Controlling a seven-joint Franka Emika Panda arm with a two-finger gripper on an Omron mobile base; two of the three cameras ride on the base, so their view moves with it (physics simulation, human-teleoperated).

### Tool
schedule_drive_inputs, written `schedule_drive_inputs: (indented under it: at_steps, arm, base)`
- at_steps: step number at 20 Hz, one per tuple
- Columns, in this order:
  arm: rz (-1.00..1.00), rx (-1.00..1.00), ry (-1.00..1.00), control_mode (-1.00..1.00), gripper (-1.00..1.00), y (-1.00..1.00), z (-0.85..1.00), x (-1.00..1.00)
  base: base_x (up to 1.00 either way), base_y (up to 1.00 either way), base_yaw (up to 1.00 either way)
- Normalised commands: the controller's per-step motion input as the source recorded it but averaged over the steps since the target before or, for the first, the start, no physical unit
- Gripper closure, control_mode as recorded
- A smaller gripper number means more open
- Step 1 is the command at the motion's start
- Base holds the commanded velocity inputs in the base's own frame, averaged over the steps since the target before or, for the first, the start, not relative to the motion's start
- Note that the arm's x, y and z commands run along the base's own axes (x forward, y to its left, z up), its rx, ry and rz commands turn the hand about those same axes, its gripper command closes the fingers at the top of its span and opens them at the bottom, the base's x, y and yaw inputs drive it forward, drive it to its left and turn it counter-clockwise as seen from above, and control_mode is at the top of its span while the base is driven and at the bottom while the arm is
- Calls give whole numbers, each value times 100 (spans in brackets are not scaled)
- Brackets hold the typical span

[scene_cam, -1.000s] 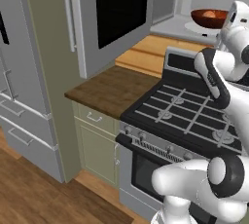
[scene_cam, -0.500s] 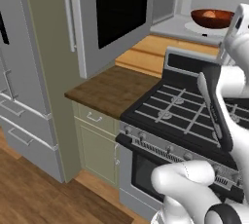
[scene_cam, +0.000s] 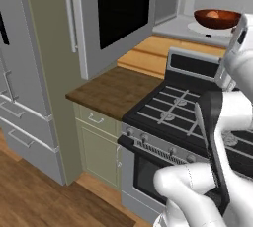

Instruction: Pick the onion from the sink and place it in the bowl. Then pick the bowl and place it in the microwave. Then close the microwave door and press the start button.

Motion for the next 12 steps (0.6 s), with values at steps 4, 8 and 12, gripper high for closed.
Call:
schedule_drive_inputs:
  at_steps: [4, 8, 12]
  arm:
    - [0, 0, 0, -100, -100, 99, -1, -64]
    - [0, 3, 0, -100, -100, 97, -9, -52]
    - [0, 0, 0, -100, -100, 95, -12, -44]
  base:
    - [0, 0, 0]
    - [0, 0, 0]
    - [0, 0, 0]
